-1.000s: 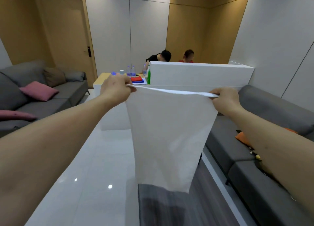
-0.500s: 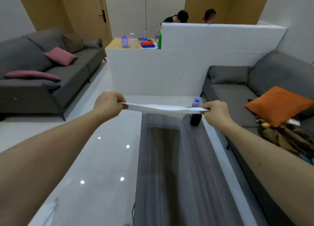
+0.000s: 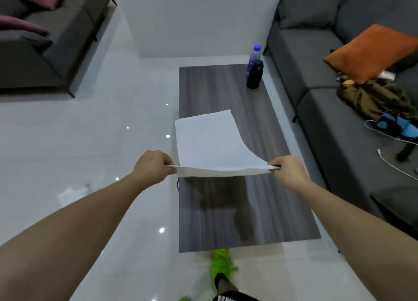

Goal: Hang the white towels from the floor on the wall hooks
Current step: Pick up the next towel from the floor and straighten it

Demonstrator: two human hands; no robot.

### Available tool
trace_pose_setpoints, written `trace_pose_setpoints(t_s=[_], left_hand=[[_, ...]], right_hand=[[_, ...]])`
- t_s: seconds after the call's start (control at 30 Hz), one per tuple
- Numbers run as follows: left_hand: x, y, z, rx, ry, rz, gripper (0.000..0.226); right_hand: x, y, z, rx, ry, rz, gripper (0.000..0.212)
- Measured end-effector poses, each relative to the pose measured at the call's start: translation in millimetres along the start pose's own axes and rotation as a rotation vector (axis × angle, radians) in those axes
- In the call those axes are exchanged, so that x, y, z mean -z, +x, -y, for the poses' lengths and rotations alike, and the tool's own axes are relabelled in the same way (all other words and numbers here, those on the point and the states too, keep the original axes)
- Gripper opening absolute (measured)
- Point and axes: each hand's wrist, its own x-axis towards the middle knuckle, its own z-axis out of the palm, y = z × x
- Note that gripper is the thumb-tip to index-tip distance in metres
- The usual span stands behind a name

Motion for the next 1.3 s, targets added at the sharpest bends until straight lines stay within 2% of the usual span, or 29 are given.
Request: trace_pose_setpoints(t_s=[0.1,0.2,0.5,0.73,1.03,1.17,1.3], left_hand=[[-20.3,-38.3,23.5,-0.027,0.017,0.065,0.009],[-23.8,-65.4,37.2,-0.055,0.033,0.073,0.010],[21.5,-66.9,25.8,-0.134,0.036,-0.057,0.005],[34.1,3.7,12.3,-0.075,0.027,-0.073,0.007],[12.3,110.8,0.7,0.068,0.034,-0.008,0.007],[62.2,155.7,-30.4,0.064,0.029,-0.066,0.007],[154.2,191.8,-80.5,0.026,0.062,-0.203,0.008]], right_hand=[[-22.5,-44.9,-12.7,-0.014,-0.018,0.066,0.022],[-28.1,-76.0,-13.2,-0.029,-0.025,0.064,0.018],[9.4,-84.9,18.5,0.011,-0.040,-0.066,0.016],[27.0,-5.5,30.2,0.013,-0.001,-0.082,0.007],[2.1,135.4,20.2,-0.005,-0.028,0.064,0.012],[51.2,191.6,51.3,0.051,-0.016,0.002,0.012],[147.2,229.8,100.9,0.128,0.008,-0.156,0.009]])
